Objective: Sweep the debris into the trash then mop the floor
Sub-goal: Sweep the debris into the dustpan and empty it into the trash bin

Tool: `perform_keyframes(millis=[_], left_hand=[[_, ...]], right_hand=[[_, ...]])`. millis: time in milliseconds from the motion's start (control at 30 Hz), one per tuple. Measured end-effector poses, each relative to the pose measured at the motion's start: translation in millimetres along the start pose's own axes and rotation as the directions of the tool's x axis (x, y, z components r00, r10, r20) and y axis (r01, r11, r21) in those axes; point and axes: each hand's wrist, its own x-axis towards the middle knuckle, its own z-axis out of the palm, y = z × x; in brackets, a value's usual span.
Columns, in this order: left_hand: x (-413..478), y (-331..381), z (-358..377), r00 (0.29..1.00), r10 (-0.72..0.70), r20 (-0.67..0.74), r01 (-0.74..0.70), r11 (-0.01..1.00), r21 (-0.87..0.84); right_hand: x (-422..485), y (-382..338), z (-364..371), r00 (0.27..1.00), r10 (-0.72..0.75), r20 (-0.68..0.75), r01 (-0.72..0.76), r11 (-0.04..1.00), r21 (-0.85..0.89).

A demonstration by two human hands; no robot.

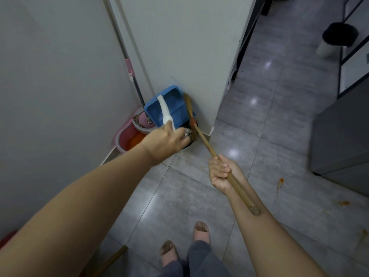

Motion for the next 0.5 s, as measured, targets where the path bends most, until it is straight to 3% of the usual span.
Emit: perform_keyframes(millis=[100,367,500], left_hand=[[-10,19,13,0.997,-0.002,0.082,0.003,1.000,-0.013],[-5,-24,-5,0.995,-0.090,-0.033,0.089,0.996,-0.020],[-10,-30,-25,0.974,-0.198,-0.110,0.193,0.980,-0.055]], right_hand=[[1,1,0,1.000,0.010,-0.014,-0.010,1.000,-0.021],[-8,3,7,1.000,0.006,-0.015,-0.006,0.999,-0.043],[-17,9,12,1.000,-0.003,-0.005,0.003,0.999,-0.032]])
